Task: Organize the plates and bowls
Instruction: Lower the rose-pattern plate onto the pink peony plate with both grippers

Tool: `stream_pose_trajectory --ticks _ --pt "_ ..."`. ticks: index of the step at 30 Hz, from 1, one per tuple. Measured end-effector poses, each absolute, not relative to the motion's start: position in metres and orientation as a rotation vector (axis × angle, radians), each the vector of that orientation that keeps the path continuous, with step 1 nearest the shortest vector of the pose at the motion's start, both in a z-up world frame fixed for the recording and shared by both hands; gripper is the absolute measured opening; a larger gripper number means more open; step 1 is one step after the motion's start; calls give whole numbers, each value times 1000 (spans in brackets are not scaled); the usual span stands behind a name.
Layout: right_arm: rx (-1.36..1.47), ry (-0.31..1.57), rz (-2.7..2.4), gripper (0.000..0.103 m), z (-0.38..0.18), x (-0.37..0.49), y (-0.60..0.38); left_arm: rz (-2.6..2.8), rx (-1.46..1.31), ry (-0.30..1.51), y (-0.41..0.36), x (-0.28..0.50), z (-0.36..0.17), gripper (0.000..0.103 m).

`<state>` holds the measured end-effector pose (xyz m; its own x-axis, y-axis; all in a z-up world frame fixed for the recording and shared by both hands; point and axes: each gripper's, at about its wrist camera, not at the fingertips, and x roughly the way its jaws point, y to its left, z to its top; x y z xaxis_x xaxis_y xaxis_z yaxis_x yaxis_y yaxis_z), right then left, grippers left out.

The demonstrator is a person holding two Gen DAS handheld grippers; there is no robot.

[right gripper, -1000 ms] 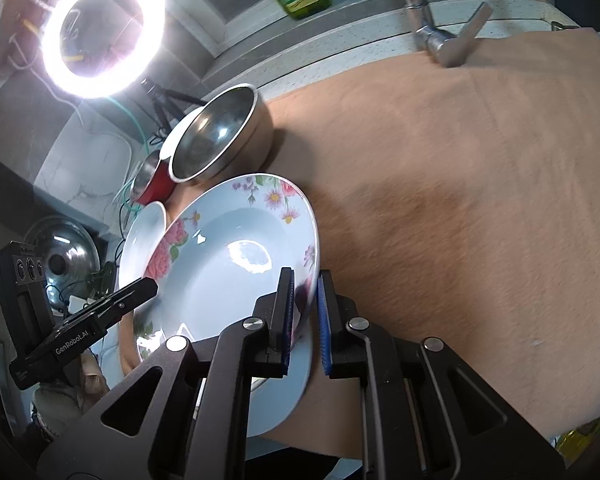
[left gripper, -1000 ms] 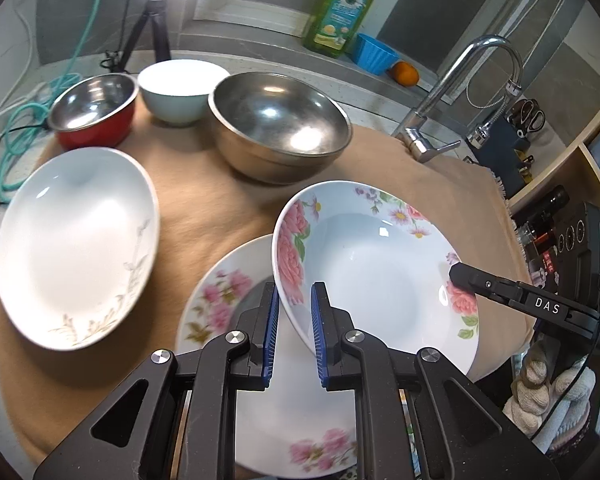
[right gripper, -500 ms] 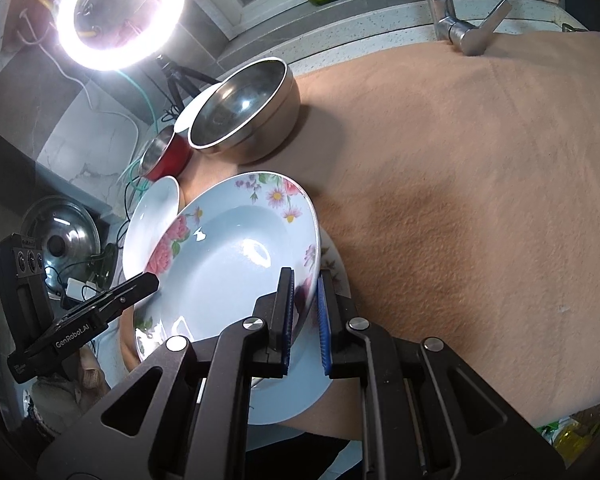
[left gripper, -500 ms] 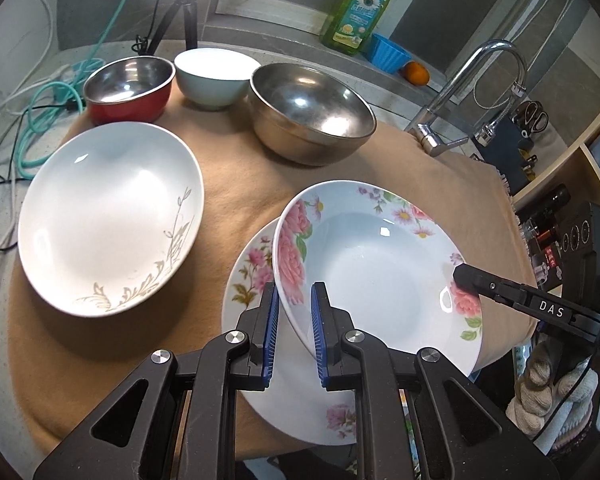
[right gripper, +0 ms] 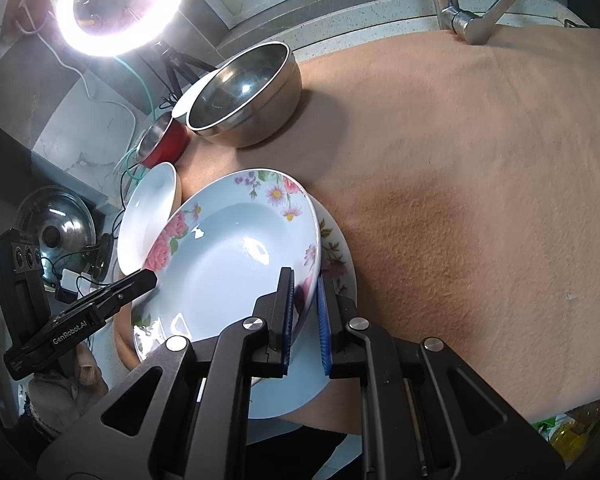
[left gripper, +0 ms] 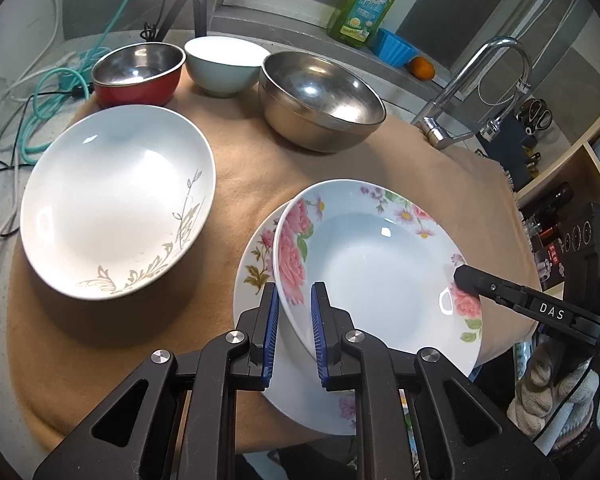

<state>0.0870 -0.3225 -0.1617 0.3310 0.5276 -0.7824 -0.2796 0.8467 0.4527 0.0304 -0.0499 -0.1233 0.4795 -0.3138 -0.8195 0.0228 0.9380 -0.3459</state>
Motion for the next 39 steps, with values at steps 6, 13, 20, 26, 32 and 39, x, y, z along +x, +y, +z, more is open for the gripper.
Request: stream_pose_trajectory --ticks 6,13,20,26,32,39 --pt "248 1122 534 11 -164 86 -321 -206 -308 1058 -51 31 -124 14" --pt "241 1133 533 12 -168 86 -320 -202 -312 1061 -50 29 -126 14" --pt "230 1144 534 12 -172 86 -319 -196 -311 1065 -50 30 -128 14" --pt "221 1151 536 12 -176 86 -316 -193 -314 1067 -49 31 -130 14" --pt "206 1170 534 12 -181 85 -314 -198 -309 1078 -47 30 -135 14" --pt "186 1174 536 12 -182 84 -312 -206 -293 1094 -46 28 -139 14"
